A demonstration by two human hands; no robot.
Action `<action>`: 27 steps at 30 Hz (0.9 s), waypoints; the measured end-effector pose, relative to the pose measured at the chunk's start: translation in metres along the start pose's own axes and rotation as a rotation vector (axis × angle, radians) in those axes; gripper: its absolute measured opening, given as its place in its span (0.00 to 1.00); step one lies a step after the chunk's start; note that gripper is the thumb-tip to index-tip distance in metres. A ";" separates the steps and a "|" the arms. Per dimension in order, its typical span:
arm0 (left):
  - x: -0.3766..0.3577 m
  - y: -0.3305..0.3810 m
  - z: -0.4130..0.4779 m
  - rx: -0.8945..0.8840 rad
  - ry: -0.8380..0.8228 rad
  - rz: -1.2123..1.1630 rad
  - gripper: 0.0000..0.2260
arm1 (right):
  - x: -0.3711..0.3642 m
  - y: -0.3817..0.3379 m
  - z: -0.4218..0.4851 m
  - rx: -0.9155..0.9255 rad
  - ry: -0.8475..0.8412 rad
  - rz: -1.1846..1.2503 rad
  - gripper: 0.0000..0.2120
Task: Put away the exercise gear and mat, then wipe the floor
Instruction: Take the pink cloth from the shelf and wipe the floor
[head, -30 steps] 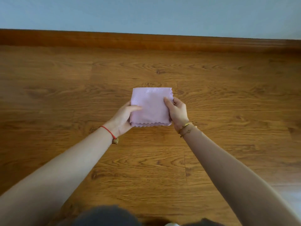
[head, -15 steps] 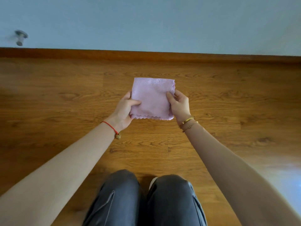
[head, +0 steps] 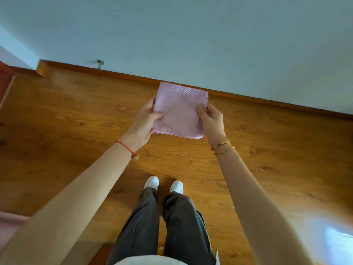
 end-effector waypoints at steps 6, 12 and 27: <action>-0.001 0.094 -0.084 -0.064 0.059 -0.034 0.22 | -0.002 -0.082 -0.091 0.041 -0.092 -0.012 0.13; 0.032 0.157 -0.156 -0.130 0.216 -0.022 0.20 | -0.043 -0.141 -0.157 0.098 -0.273 -0.056 0.10; 0.203 0.211 -0.231 -0.234 0.755 -0.130 0.23 | -0.259 -0.223 -0.200 0.132 -0.675 -0.288 0.13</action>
Point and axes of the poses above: each hand's wrist, its own z-axis towards the middle knuckle, its own x-axis out of the back of the hand, y = z × x, the point moved 10 cm from there along z, towards the middle knuckle, and after that the axes turned 12 degrees about -x, right-handed, at the moved point
